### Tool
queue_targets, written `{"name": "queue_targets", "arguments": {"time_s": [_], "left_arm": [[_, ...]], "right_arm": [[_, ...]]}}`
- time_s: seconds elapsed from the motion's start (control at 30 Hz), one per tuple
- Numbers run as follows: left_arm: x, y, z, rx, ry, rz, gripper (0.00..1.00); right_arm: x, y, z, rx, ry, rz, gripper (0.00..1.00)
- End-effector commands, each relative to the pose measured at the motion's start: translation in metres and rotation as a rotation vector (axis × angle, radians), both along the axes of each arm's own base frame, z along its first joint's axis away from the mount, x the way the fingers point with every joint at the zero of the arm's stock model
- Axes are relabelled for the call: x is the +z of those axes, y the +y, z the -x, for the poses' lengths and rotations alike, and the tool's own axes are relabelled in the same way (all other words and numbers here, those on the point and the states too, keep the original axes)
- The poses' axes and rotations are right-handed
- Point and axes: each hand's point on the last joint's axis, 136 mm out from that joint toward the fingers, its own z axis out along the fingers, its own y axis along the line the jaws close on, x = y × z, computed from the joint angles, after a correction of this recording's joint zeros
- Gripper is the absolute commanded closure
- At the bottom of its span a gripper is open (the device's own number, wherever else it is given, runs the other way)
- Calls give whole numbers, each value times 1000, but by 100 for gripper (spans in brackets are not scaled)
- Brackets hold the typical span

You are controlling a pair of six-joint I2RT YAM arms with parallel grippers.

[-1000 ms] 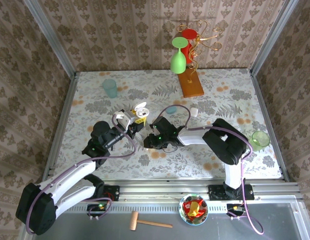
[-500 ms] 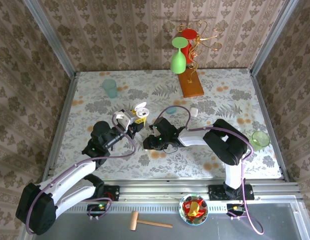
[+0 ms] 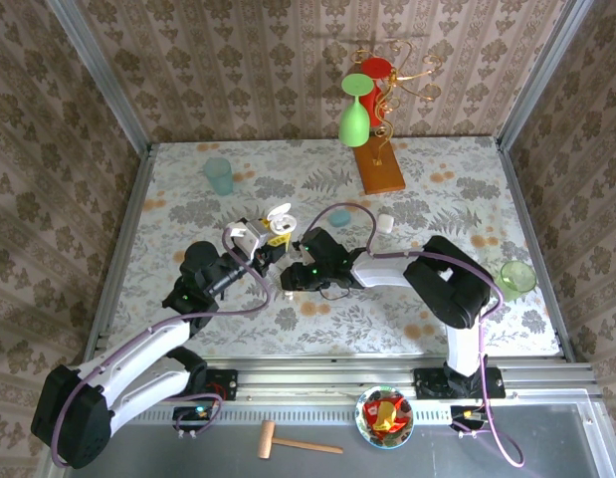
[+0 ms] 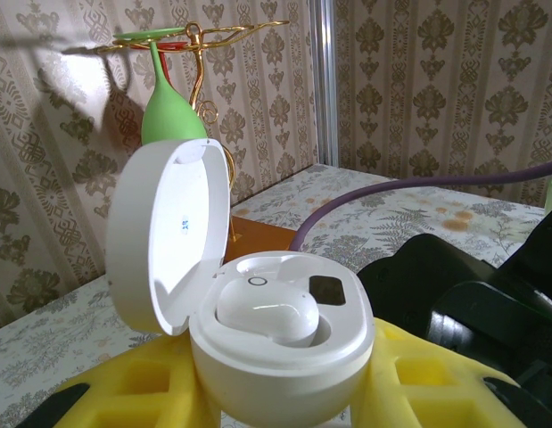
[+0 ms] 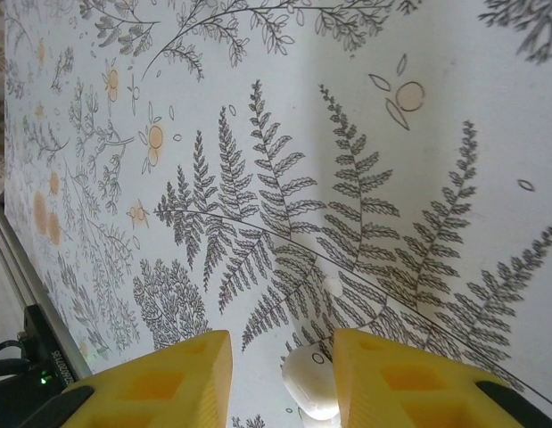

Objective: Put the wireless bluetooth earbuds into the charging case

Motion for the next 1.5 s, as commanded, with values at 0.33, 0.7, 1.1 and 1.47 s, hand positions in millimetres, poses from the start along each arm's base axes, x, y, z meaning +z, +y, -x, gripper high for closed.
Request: {"name": "queue_targets", "arguments": {"time_s": [0.33,0.7,1.1,1.47], "left_arm": [[15,3,-1,11,-48,13,78],[15,2,-2,9,-45,14,78],[14,2,-2,10,-43,15,78],[13,3,-2,13,-42,16,78]], "right_arm": [[-8,5,27,124,42,-55,66],[-3,9,35,143,46,-99,75],[-17,11,46,191,63,-57,71],[-24,12,53,231,65,-19,71]]}}
